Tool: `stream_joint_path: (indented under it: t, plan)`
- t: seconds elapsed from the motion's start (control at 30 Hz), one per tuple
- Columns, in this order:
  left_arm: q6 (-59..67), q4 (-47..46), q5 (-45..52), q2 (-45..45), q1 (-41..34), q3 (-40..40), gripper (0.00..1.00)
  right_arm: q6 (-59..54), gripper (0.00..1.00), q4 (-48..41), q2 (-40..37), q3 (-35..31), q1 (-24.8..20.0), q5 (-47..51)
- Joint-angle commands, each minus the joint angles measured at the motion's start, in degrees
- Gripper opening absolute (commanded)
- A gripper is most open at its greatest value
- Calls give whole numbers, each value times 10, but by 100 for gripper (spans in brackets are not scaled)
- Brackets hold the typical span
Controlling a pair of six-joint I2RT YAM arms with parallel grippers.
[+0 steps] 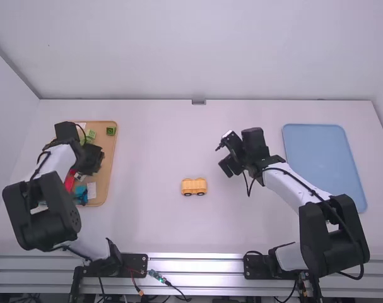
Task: Assemble lego blocks to make yellow taxi
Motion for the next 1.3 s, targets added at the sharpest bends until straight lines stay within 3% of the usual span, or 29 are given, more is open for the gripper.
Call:
stream_joint_path:
  t: [0.0,0.33,0.57,0.8,1.0,1.2,1.27]
  plan:
    - [71,-3,47,-33,-18,-10,2,51,99,21,5,-4,-1,-53]
    - [170,25,51,-89,-139,-10,2,167,99,121,5,-4,-1,-249]
    - [301,104,159,-108,-254,-17,2,178,99,173,5,-4,-2,-402]
    - [405,272,329,-108,-303,-95,2,194,99,208,5,-4,-2,-489]
    - [417,505,513,-108,-319,-195,2,203,99,235,5,-4,-1,-568]
    - [380,642,554,-108,-330,-250,2,167,100,234,5,-4,-1,-638]
    - [358,682,559,-108,-336,-266,2,148,96,236,5,-4,-1,-670]
